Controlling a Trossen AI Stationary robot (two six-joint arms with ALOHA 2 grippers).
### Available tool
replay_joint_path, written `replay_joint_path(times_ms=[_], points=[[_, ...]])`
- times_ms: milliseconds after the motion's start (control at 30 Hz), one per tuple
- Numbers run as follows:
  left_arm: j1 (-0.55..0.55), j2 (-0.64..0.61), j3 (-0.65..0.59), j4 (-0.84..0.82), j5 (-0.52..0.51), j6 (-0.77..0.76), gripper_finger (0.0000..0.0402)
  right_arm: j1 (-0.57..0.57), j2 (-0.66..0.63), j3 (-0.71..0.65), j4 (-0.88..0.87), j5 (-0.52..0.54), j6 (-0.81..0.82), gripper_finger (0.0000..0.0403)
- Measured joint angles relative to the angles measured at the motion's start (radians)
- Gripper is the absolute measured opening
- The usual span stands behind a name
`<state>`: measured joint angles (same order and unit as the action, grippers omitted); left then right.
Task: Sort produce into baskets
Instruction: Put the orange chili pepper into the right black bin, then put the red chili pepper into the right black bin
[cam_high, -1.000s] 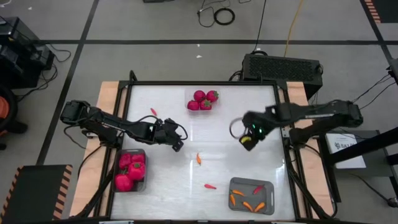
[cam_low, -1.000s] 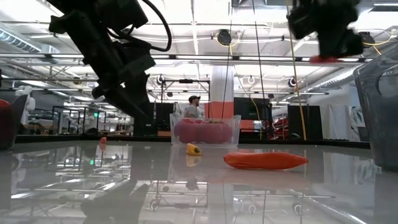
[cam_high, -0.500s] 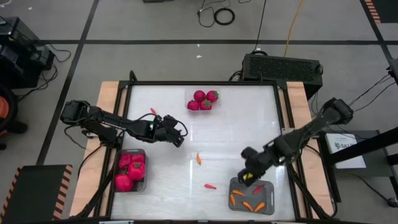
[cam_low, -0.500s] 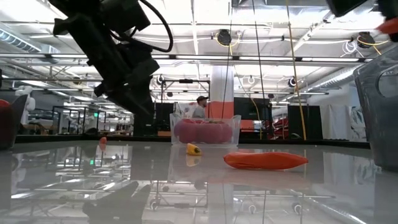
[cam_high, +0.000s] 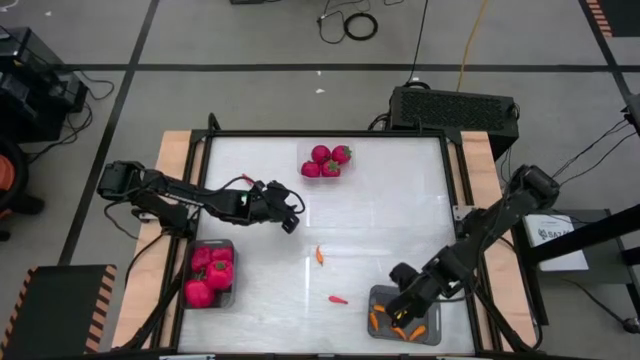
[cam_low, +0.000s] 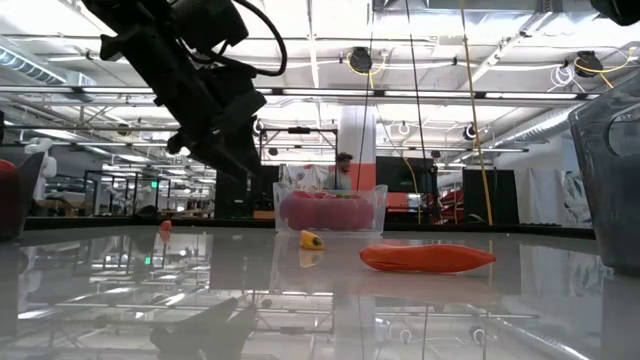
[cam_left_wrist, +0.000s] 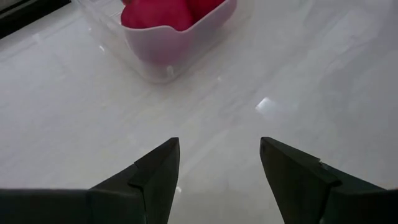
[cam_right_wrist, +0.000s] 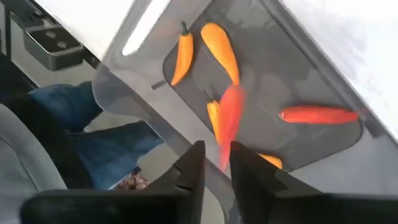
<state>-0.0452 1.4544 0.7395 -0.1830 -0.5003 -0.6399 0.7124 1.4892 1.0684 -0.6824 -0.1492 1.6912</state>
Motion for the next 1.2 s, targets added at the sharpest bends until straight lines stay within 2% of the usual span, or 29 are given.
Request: replay_joint_path(times_ms=[133, 333, 500, 700, 867, 1000, 1200], points=[[0.000, 0.000, 0.000, 0.003, 0.001, 0.000, 0.0231, 0.001, 0.003, 0.000, -0.003, -0.029, -0.034, 0.0103], [0.000, 0.000, 0.000, 0.009, 0.003, -0.001, 0.0231, -0.066, -0.008, 0.000, 0.029, -0.040, -0.206, 0.0135], [0.000, 0.000, 0.000, 0.033, 0.022, -0.001, 0.0231, -0.157, -0.010, 0.000, 0.128, -0.033, -0.330, 0.0136], [0.000, 0.000, 0.000, 0.046, 0.083, -0.004, 0.0231, -0.250, -0.006, 0.007, 0.296, 0.040, -0.522, 0.0136], [0.000, 0.000, 0.000, 0.044, 0.127, 0.000, 0.0231, -0.335, -0.006, 0.056, 0.297, 0.099, -0.685, 0.0136], [-0.001, 0.000, 0.000, 0.039, 0.174, 0.000, 0.0231, -0.368, 0.017, 0.112, 0.298, 0.106, -0.846, 0.0136], [-0.004, 0.000, 0.000, -0.012, 0.257, 0.027, 0.0231, -0.369, 0.167, 0.289, 0.244, 0.096, -1.011, 0.0136]])
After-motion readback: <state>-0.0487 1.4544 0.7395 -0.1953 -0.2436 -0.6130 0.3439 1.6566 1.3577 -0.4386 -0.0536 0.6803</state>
